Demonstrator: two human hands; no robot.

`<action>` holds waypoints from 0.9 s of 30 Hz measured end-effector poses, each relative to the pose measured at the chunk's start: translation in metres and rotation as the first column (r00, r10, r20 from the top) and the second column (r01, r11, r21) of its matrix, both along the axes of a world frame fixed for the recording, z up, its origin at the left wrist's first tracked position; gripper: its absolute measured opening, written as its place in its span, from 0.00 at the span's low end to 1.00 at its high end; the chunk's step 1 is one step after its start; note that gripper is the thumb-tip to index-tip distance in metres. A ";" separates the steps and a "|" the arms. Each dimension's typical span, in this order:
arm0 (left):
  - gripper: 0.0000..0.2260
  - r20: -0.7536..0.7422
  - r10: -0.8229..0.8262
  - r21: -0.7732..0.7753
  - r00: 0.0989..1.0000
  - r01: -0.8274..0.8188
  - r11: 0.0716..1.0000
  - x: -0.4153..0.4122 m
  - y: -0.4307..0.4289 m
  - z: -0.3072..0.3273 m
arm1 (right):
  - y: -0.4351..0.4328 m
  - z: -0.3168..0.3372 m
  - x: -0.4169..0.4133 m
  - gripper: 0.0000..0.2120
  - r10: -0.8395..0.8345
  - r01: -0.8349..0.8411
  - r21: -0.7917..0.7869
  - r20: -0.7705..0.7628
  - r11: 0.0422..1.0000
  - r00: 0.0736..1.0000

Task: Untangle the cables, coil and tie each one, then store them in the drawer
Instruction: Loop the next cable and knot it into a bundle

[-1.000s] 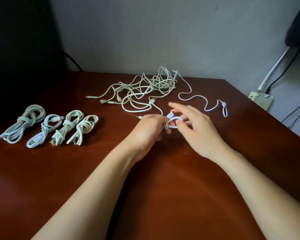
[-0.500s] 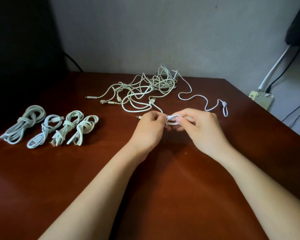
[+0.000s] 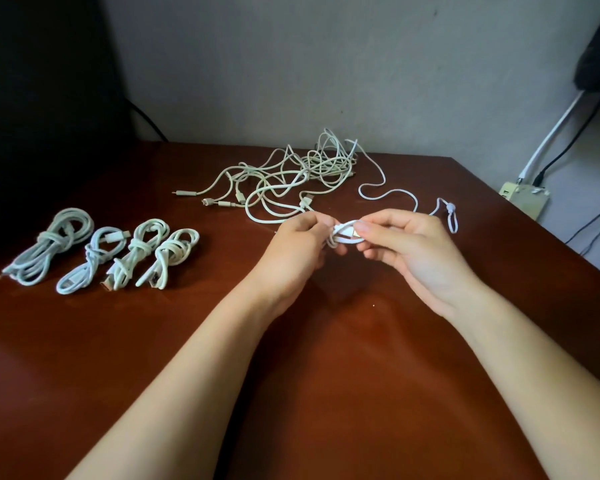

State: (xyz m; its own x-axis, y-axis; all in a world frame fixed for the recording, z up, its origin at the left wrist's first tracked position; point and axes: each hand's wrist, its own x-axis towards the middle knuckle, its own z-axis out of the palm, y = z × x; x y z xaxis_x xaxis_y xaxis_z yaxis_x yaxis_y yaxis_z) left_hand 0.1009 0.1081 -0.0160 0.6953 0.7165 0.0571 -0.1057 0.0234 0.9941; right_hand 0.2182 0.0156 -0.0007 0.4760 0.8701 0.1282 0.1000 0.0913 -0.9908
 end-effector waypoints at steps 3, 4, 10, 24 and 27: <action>0.13 0.027 -0.069 0.001 0.997 0.069 0.998 -0.003 0.002 0.002 | -0.002 0.004 0.002 0.05 0.073 -0.074 -0.003 -0.119 0.997 0.990; 0.14 0.038 -0.091 -0.002 0.995 0.091 0.996 -0.004 0.002 0.003 | -0.002 0.005 0.002 0.04 0.091 -0.094 -0.009 -0.144 0.996 0.985; 0.12 0.073 -0.212 0.010 0.974 0.212 0.977 -0.011 0.007 0.005 | -0.003 0.006 0.005 0.06 0.207 -0.220 -0.051 -0.189 0.974 0.960; 0.04 0.064 0.046 0.401 0.997 -0.068 0.914 -0.005 0.006 -0.004 | 0.001 0.003 0.001 0.05 -0.090 0.092 0.015 -0.085 0.996 0.992; 0.03 0.068 0.038 0.403 0.997 -0.062 0.913 -0.006 0.007 -0.002 | 0.002 0.003 -0.001 0.05 -0.083 0.088 0.035 -0.116 0.996 0.990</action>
State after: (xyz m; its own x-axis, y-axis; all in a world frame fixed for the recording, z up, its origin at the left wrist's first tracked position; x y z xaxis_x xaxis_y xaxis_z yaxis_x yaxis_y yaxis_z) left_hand 0.0944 0.1147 -0.0183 0.6458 0.6573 0.3885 -0.1533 -0.3868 0.9093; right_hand 0.2175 0.0174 0.0020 0.5619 0.8209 0.1026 -0.0043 0.1269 -0.9919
